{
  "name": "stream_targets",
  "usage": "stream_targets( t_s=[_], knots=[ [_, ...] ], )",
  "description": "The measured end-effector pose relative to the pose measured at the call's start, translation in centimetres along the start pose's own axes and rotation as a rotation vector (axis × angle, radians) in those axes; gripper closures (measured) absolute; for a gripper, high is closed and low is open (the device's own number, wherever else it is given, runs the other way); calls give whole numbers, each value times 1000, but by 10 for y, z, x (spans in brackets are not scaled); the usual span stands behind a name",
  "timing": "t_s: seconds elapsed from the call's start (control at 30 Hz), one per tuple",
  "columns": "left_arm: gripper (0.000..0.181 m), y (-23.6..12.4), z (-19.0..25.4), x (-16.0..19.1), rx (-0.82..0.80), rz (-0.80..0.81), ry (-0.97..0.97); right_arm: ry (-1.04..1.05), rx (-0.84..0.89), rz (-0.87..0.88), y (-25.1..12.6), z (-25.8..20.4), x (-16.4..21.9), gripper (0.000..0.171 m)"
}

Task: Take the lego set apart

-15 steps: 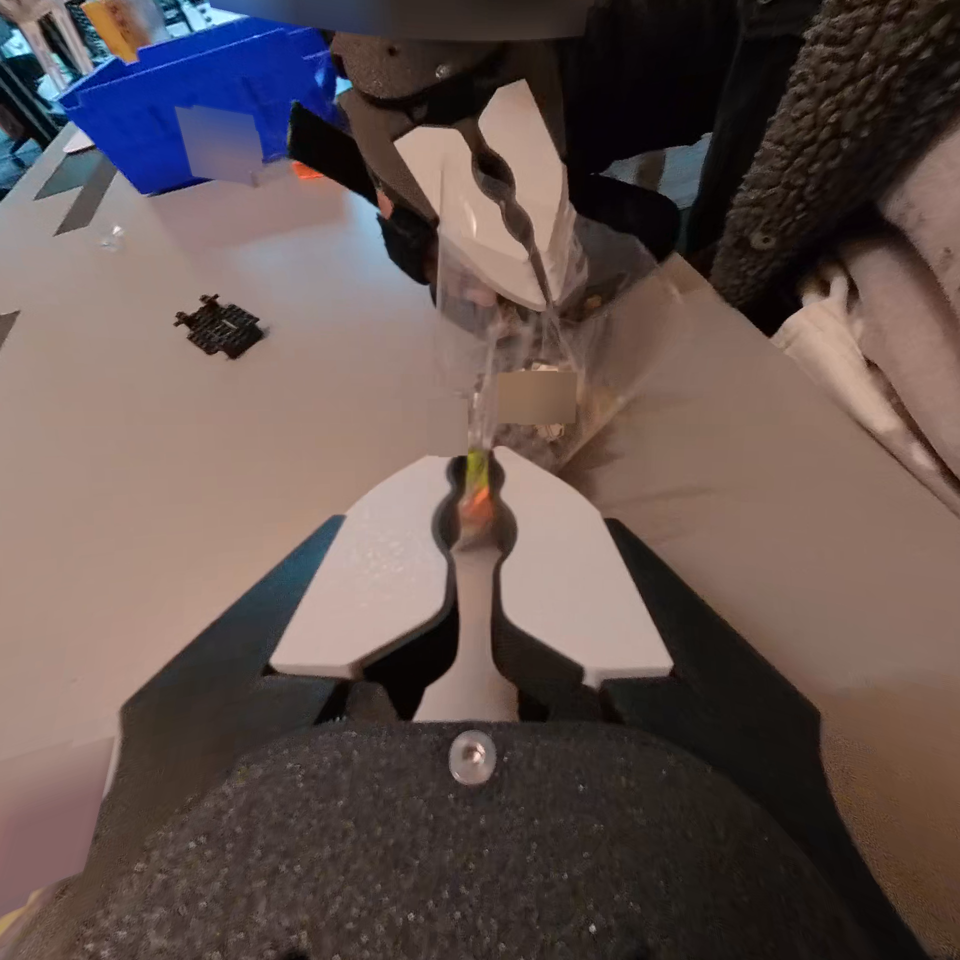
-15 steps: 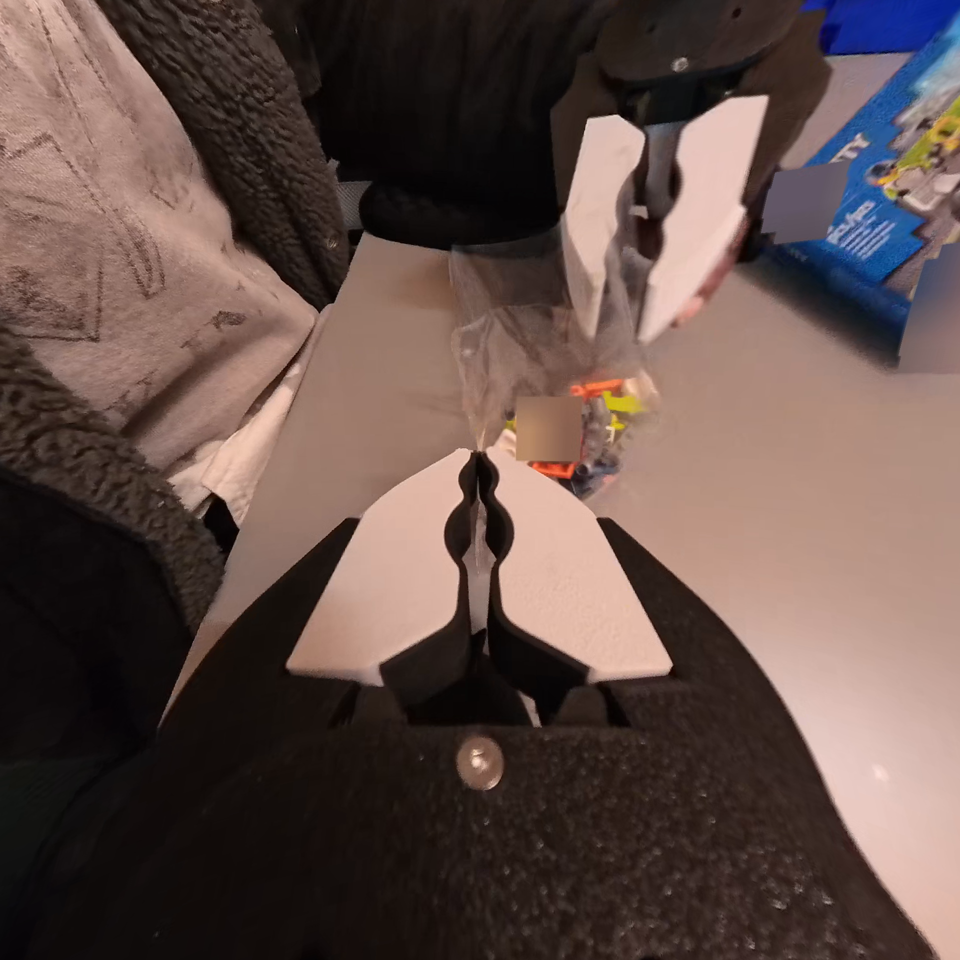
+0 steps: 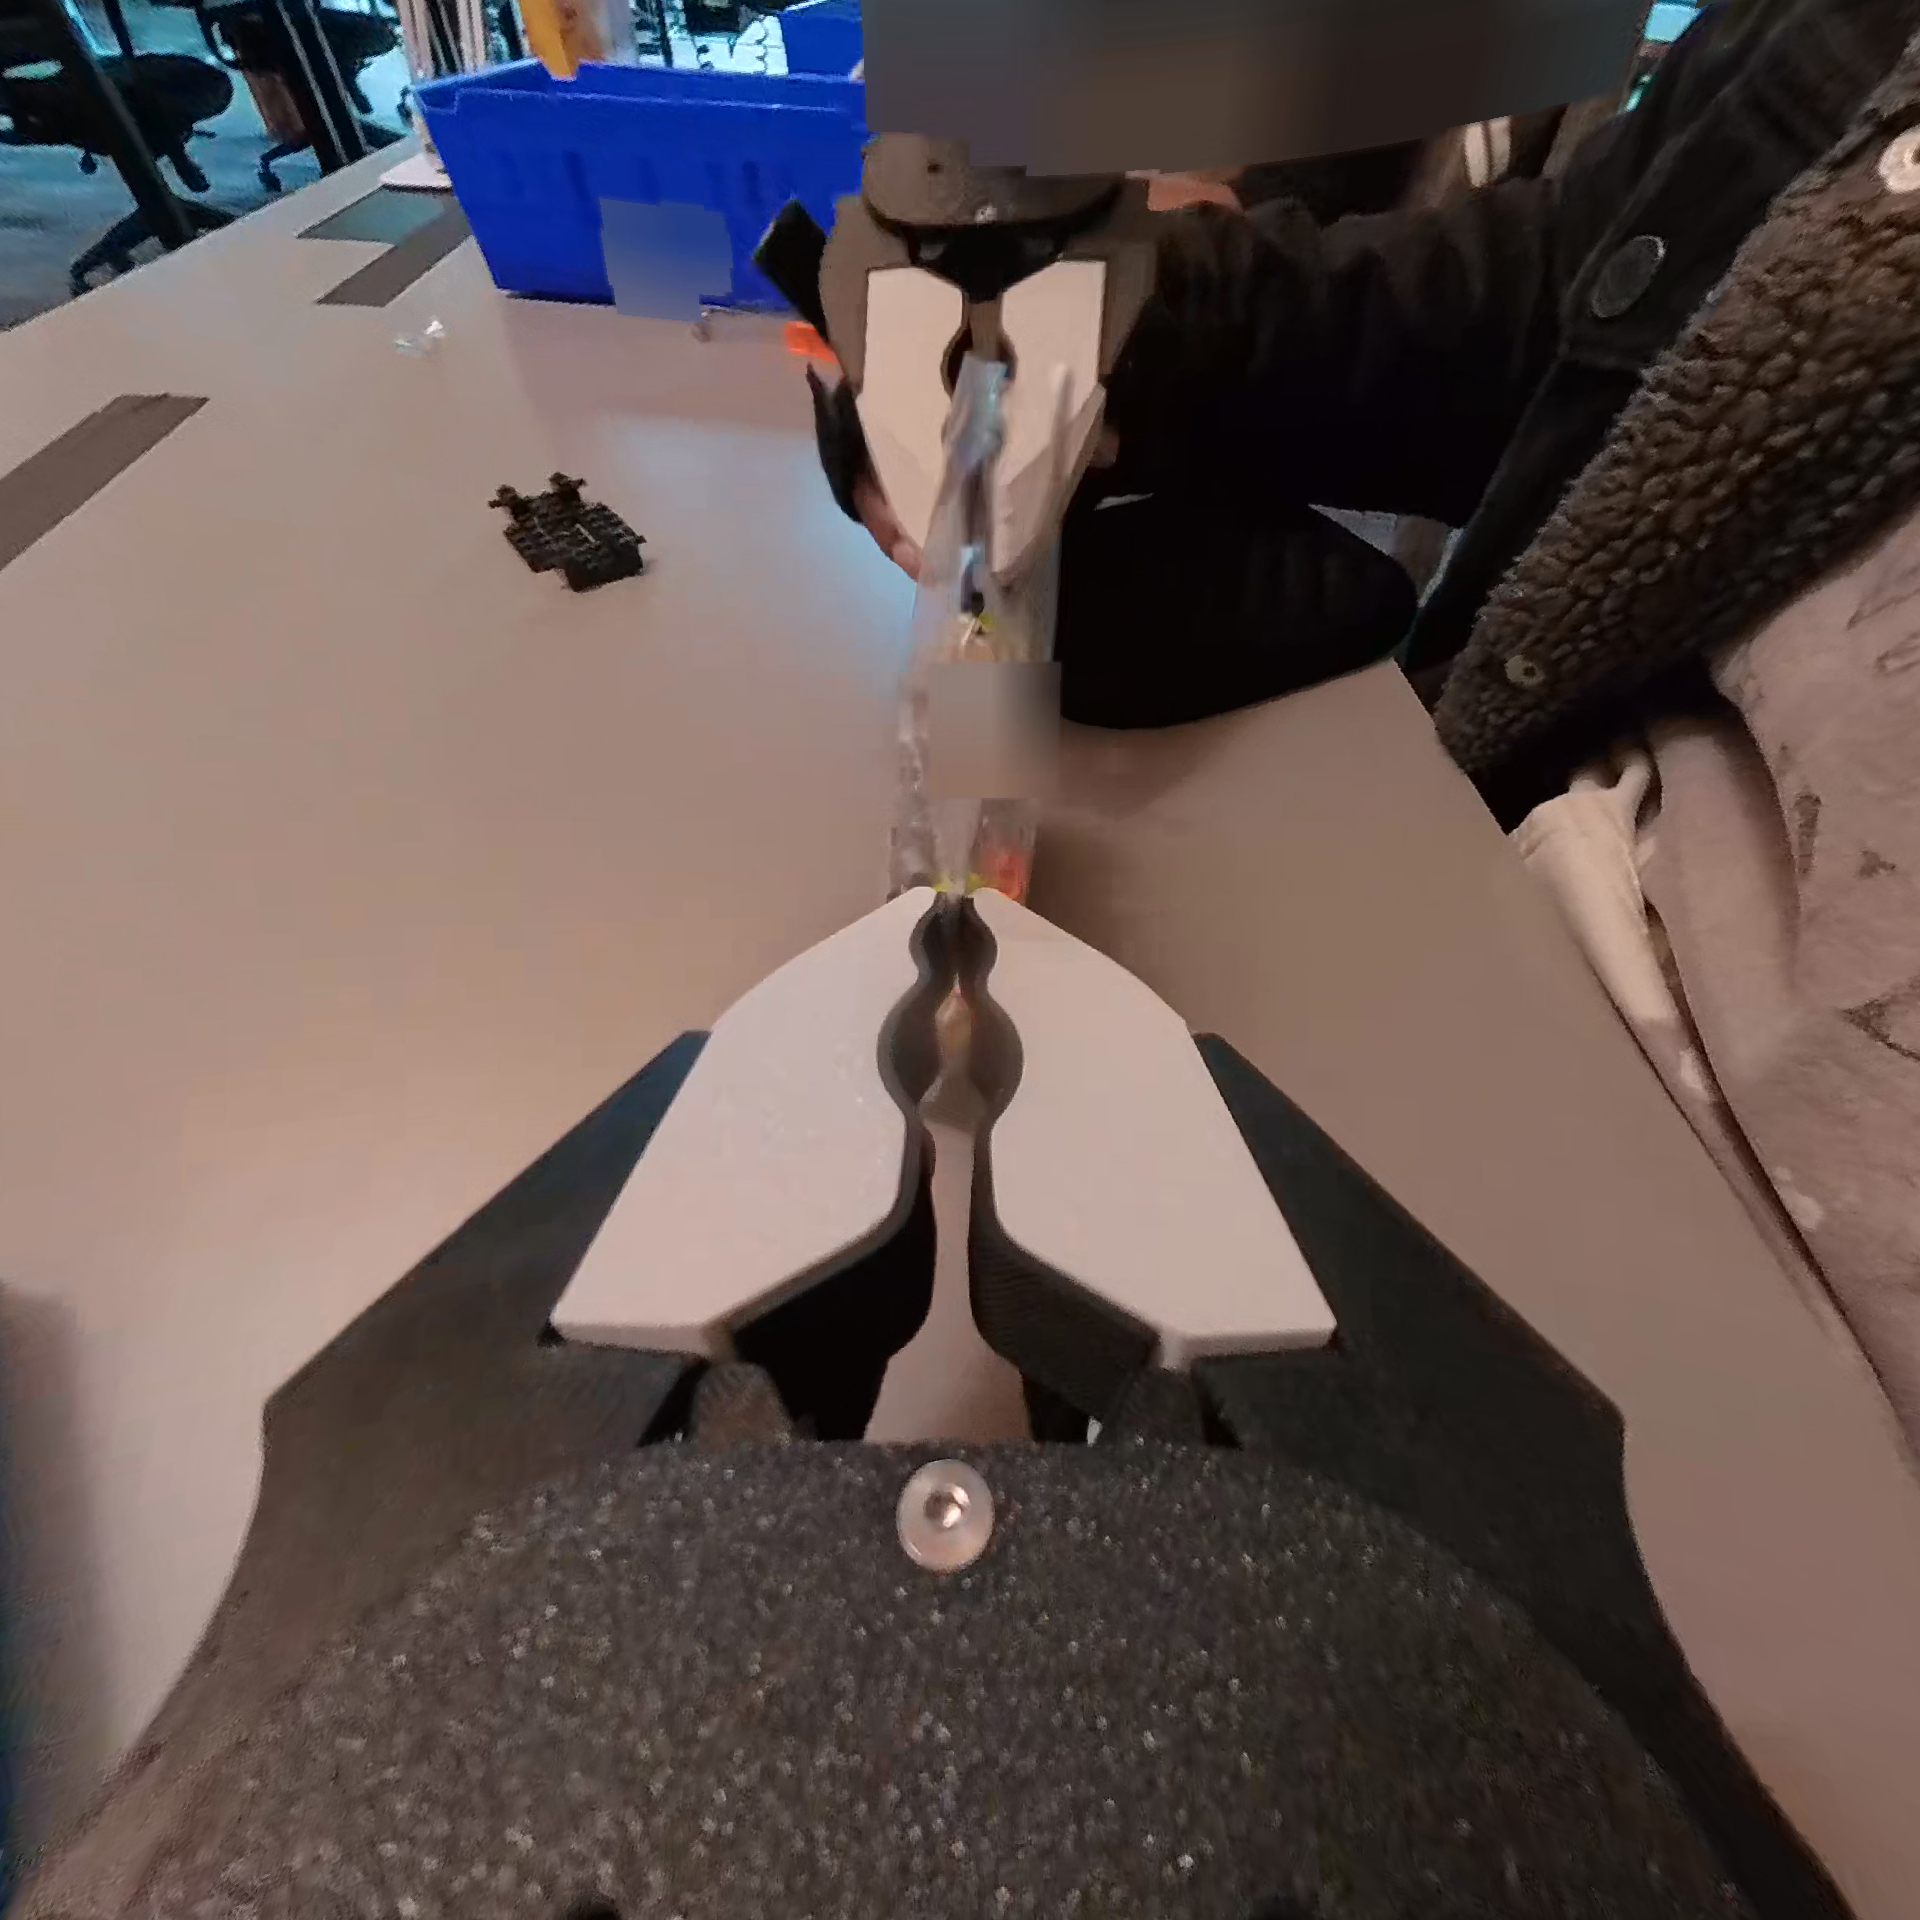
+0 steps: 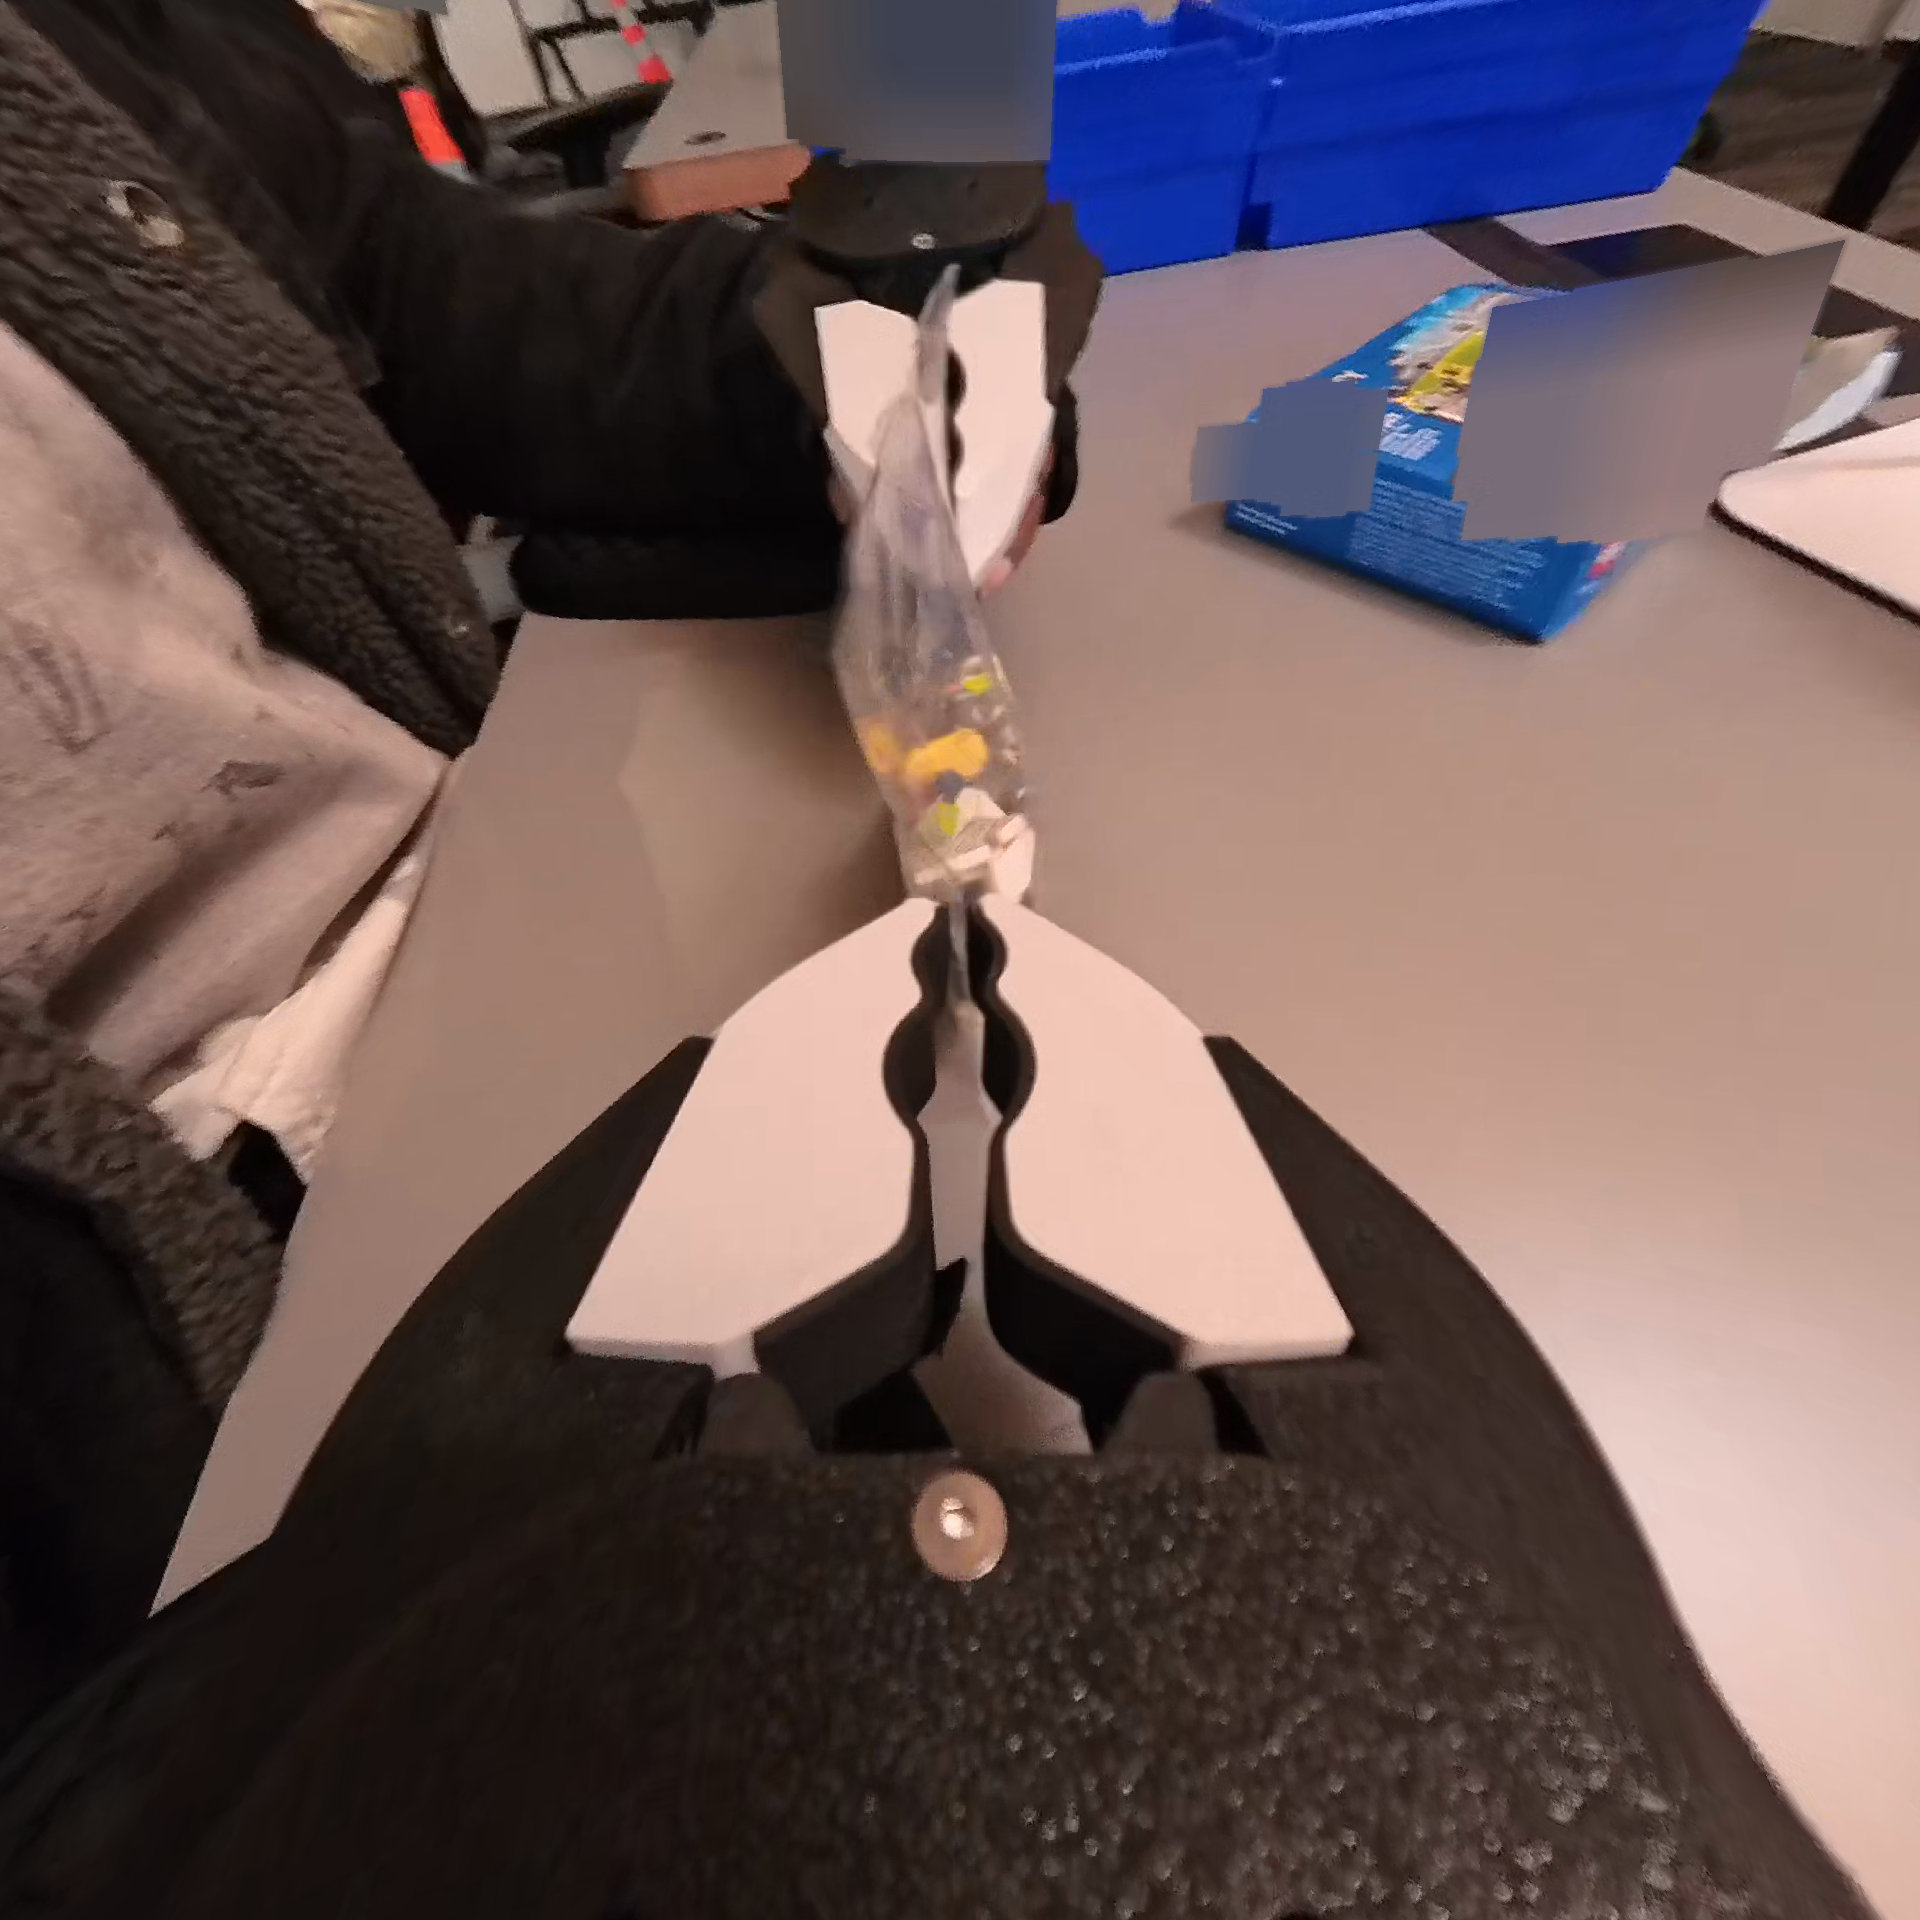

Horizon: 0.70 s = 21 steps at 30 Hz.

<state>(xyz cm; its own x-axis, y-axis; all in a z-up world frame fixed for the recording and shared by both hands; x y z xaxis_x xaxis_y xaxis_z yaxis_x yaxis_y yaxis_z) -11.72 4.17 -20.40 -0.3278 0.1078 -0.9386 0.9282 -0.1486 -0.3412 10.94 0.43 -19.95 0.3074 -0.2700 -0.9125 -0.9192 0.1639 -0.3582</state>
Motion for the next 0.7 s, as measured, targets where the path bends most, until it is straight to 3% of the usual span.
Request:
stream_targets(
  t_s=[0.2,0.27,0.4,0.5,0.53,0.57,0.6,0.7],
  knots=[
    [181,0,-4,-2,-33,-30,-37,-77,132,-169,2,-7,-40,94],
    [181,0,-4,-3,-44,-41,-40,-110,155,-295,9,-14,-58,79],
    [181,1,-2,-7,-60,-56,-22,-175,201,-554,41,-18,-78,72],
    [181,-1,1,-9,-67,-62,2,-223,174,-718,66,-15,-80,77],
    [181,-2,1,-10,-71,-64,10,-248,170,-774,71,-14,-79,86],
    [181,-4,1,-9,-75,-67,15,-275,154,-832,73,-12,-78,120],
    [181,-6,1,-8,-76,-66,16,-291,111,-860,74,-13,-78,170],
    [181,-13,0,-7,-83,-29,2,-273,90,-838,75,-11,-86,171]
  ],
)
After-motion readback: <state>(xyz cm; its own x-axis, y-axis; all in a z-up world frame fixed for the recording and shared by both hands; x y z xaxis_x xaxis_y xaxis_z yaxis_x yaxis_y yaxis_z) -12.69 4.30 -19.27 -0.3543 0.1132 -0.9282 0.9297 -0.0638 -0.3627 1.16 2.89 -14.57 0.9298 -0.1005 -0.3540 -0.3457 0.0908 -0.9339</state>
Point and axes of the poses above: each gripper's, where its closed fingertips meet, y out along the fingers, x out of its underside, z = x × y across the jaws, the point moved 7 cm from there along -y, back along the fingers, and after that the axes turned 6 degrees about y, right-handed, at the moved point
